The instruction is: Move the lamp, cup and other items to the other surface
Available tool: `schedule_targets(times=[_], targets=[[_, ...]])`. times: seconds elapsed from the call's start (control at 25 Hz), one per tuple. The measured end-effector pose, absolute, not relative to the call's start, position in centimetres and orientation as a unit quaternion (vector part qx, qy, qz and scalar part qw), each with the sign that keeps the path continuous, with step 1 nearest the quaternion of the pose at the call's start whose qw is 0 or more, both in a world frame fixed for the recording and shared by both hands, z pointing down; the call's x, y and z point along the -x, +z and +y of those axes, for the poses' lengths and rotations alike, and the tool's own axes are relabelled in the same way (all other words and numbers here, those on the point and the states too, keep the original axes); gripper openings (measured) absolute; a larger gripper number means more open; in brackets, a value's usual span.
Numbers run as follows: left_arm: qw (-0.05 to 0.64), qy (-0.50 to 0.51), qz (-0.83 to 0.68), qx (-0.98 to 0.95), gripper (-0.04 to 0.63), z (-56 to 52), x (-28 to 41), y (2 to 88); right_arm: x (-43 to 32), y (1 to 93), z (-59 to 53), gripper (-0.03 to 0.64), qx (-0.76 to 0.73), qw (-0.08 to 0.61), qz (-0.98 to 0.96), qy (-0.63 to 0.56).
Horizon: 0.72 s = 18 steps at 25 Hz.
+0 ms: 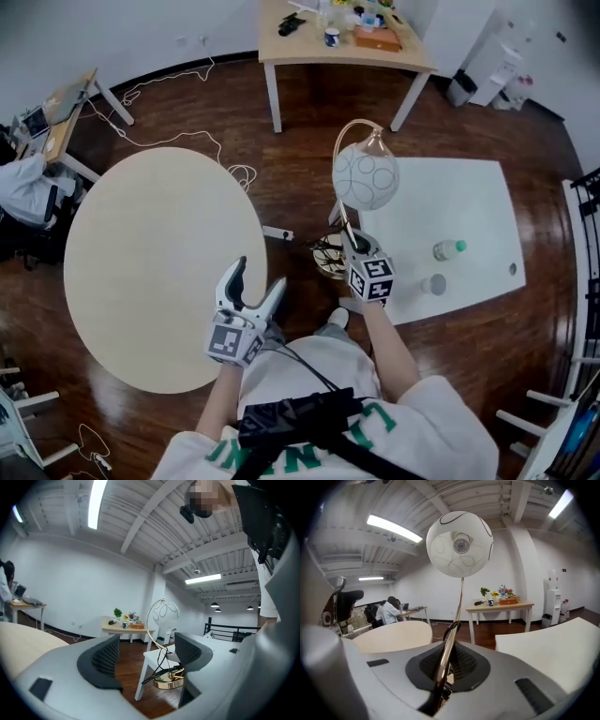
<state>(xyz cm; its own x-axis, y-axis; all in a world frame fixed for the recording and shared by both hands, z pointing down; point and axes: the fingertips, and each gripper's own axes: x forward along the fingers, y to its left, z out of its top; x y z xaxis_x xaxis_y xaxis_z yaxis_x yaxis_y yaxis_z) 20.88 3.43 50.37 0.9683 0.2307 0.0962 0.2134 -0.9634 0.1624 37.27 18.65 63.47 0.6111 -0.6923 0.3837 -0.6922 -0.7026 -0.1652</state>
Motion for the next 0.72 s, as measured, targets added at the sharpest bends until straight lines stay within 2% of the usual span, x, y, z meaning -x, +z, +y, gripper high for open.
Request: schedule_targets(times=[0.36, 0.72], targets=[[0.098, 0.041, -0.039, -0.994, 0.348, -6.3, -14.3, 50.4, -32.8, 61.6, 1.7, 0.014, 0.822, -0.009, 0.536, -0.193], [0.108, 0.044, -0.201, -0.973, 0.348, -17.3, -4.3, 51.6, -24.1, 62.4, -19.7, 0.014, 0.716, -0.031, 0.676, -0.17]])
